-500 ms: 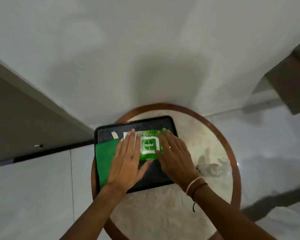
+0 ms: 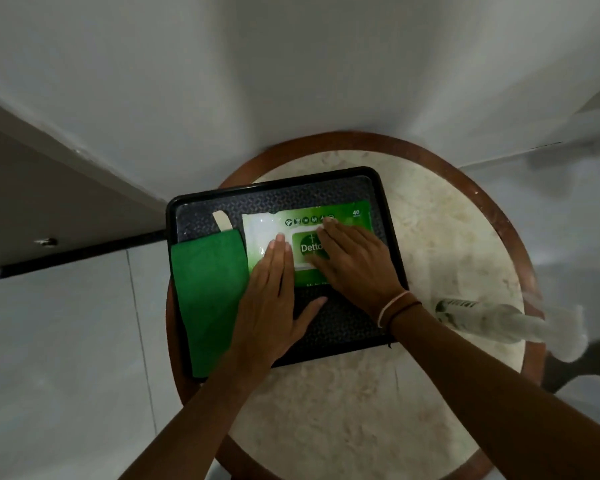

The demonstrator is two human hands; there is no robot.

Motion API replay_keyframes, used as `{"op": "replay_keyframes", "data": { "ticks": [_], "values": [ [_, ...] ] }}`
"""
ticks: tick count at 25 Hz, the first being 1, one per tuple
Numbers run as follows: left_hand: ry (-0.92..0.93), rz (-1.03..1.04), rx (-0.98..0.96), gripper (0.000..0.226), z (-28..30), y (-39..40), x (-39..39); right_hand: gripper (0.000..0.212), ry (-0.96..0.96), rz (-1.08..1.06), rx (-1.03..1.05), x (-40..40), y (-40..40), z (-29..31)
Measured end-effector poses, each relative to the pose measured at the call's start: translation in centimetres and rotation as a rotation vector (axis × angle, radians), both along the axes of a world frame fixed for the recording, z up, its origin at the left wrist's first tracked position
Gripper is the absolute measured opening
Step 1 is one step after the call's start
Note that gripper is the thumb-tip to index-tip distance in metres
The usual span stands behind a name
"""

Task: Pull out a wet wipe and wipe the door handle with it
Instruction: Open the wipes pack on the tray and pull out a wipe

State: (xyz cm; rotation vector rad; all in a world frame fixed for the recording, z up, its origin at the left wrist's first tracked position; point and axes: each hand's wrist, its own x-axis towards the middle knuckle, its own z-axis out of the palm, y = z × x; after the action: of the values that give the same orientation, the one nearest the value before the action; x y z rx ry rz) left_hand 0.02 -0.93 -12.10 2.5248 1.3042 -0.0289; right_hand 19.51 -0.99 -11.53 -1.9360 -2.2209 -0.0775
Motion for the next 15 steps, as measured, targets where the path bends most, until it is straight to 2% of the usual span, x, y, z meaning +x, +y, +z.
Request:
{"op": "replay_keyframes", "data": {
  "ticks": [2,5,7,9,10,15],
  "values": [
    [-0.006,0.0,0.006,0.097,0.2,0.0,-0.2,0.062,-0.025,0.042,0.005,0.3,0.4,0.3],
    [0.0,0.007,0.033,0.098,0.0,0.0,-0.3,0.061,-0.216,0.093,0.062,0.5,-0.2,0.3],
    [0.0,-0.005,0.037,0.1,-0.2,0.1,-0.4,0.049,-0.309,0.102,0.049,0.3,0.0,0.5],
    [0.004,-0.005,0.031,0.102,-0.3,0.2,-0.6,0.026,-0.314,0.123,0.047,-0.1,1.2,0.9],
    [0.001,-0.002,0.03,0.102,-0.3,0.2,-0.6,0.023,-0.295,0.148,0.04,0.0,2.0,1.1],
    [-0.054,-0.002,0.069,0.101,-0.8,-0.1,-0.9,0.069,-0.274,0.247,-0.043,1.5,1.9,1.5]
  ]
}}
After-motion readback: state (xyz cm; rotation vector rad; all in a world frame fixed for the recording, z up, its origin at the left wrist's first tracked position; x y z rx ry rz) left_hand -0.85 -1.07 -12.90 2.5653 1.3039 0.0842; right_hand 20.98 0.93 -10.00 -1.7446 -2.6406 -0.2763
